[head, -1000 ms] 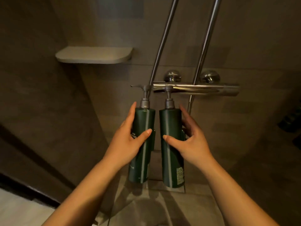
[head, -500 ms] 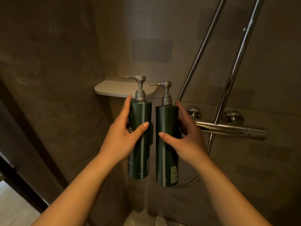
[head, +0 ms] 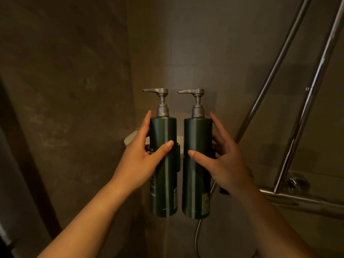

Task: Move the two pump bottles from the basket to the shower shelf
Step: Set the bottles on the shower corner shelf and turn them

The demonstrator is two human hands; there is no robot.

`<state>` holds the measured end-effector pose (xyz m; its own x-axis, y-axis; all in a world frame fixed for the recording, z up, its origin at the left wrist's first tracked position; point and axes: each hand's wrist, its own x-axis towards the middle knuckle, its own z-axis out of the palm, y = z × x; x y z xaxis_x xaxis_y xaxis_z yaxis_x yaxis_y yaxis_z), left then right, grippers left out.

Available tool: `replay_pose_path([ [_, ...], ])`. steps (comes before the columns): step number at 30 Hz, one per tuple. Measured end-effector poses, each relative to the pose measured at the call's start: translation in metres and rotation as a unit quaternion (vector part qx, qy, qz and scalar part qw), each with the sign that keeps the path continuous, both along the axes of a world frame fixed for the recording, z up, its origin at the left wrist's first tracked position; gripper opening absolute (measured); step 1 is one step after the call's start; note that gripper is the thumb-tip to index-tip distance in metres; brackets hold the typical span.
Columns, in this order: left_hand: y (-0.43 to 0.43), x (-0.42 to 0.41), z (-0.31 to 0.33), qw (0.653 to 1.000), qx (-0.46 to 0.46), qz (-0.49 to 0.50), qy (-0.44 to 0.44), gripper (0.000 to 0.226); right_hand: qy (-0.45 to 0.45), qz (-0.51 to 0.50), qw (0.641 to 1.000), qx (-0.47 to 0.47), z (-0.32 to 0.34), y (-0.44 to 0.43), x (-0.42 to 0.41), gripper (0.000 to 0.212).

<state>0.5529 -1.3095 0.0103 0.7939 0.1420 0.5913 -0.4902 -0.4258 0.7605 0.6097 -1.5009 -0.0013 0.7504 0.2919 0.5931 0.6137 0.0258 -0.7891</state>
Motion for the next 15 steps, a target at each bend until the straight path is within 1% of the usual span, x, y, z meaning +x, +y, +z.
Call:
replay_pose_path([
  [5, 0.012, 0.017, 0.027, 0.999, 0.006, -0.012, -0.037, 0.086, -0.042, 0.003, 0.999, 0.014, 0.028, 0.01, 0.015, 0.088],
  [10, 0.019, 0.031, 0.057, 0.995, 0.037, 0.006, -0.087, 0.083, -0.072, 0.004, 0.997, 0.022, 0.059, 0.016, 0.03, 0.088],
  [15, 0.023, 0.045, 0.073, 0.994, 0.046, 0.027, -0.099, 0.082, -0.101, 0.005, 0.995, 0.027, 0.079, 0.024, 0.048, 0.088],
])
